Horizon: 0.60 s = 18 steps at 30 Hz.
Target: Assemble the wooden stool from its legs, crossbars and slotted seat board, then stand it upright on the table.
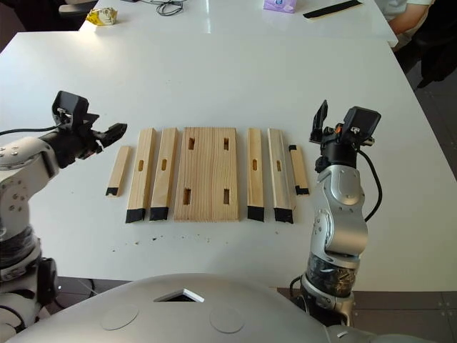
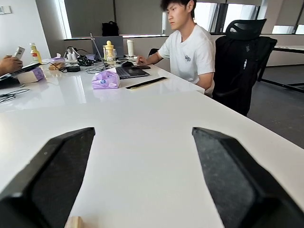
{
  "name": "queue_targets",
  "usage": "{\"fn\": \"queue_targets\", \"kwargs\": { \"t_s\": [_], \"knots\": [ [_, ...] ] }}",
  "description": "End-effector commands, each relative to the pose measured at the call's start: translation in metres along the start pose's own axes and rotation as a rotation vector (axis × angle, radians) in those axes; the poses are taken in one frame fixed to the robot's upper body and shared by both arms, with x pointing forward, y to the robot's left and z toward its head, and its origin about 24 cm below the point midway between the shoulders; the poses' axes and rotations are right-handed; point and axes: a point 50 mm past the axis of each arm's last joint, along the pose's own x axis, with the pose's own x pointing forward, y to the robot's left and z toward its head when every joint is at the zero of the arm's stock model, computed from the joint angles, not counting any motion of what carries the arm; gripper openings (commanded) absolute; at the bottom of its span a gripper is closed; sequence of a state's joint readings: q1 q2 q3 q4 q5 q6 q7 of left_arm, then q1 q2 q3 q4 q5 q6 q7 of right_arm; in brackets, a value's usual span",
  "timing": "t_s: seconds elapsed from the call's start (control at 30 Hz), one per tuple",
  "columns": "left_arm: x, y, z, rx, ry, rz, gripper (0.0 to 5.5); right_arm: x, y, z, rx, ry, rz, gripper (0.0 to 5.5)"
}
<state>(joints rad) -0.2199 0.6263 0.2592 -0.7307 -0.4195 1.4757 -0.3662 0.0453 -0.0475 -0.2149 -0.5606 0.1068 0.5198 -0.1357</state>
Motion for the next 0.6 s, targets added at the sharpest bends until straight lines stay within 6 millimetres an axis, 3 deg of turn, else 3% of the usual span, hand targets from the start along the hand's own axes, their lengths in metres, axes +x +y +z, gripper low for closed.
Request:
{"fn": "queue_targets", "kwargs": {
  "t_s": [0.03,0.33,0.6],
  "knots": [
    [-0.007,0.007,-0.008,0.1,0.105,-0.025,3.55,-0.011,-0.008,0.001,0.004,-0.002,-0.071,3.79],
    [-0.006,0.008,-0.045,0.035,0.278,-0.002,3.55,-0.018,-0.011,0.001,-0.005,0.011,-0.09,3.79],
    [-0.005,0.002,-0.061,0.0,0.319,0.017,3.55,-0.019,-0.011,0.002,-0.01,0.018,-0.084,3.79]
  ]
}}
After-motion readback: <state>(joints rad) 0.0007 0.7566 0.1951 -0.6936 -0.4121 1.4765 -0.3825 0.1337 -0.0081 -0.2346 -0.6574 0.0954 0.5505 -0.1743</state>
